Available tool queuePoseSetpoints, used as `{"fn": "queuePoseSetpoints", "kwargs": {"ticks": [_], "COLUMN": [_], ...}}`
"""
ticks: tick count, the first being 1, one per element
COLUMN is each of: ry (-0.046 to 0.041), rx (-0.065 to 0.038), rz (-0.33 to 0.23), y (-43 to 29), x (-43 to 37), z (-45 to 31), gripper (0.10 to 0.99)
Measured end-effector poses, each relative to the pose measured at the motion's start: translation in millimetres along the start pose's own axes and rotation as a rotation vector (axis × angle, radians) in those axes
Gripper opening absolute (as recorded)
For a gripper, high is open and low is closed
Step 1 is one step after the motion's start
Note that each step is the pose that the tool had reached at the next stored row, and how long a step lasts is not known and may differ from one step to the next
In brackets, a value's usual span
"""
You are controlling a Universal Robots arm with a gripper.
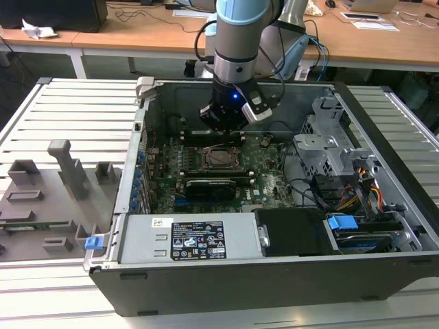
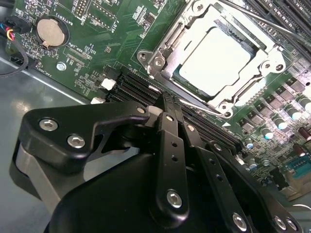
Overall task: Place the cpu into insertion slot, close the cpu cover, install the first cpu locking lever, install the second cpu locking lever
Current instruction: 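Install the first cpu locking lever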
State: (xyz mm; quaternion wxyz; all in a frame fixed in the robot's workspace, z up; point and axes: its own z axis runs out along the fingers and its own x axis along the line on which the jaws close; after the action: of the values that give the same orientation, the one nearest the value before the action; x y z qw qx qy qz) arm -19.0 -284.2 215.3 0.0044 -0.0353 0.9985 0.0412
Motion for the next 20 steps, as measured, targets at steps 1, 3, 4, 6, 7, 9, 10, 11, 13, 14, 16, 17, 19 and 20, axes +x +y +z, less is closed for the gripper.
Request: {"fn": "queuePoseSetpoints", "kwargs": {"ticks": [1, 3, 4, 6, 7, 9, 10, 11, 13, 14, 16, 17, 19, 20], "ry": [0.0001, 0.0001, 0.0001, 0.0001, 0.0001, 0.0001, 0.0, 0.0, 0.0001, 0.0001, 0.0001, 0.0, 0.0, 0.0], "rx": [0.0, 0.0, 0.0, 0.0, 0.0, 0.0, 0.0, 0.0, 0.0, 0.0, 0.0, 0.0, 0.0, 0.0], "rz": [0.0, 0.0, 0.0, 0.0, 0.0, 0.0, 0.0, 0.0, 0.0, 0.0, 0.0, 0.0, 0.0, 0.0], "y": [0.0, -0.1, -0.2, -0.2, -0.3, -0.5, -0.7, -0.9, -1.0, -1.0, -0.7, -0.7, -0.7, -0.8], "x": [-0.4, -1.2, -1.6, -2.6, -3.3, -5.2, -7.1, -8.8, -8.7, -8.5, -5.0, -4.5, -4.5, -4.4], "z": [0.1, 0.2, 0.3, 0.5, 0.7, 1.1, 2.0, 3.2, 3.9, 4.0, 4.2, 4.4, 5.1, 5.6], "gripper": [0.106, 0.106, 0.106, 0.106, 0.106, 0.106, 0.106, 0.106, 0.106, 0.106, 0.106, 0.106, 0.106, 0.106]}}
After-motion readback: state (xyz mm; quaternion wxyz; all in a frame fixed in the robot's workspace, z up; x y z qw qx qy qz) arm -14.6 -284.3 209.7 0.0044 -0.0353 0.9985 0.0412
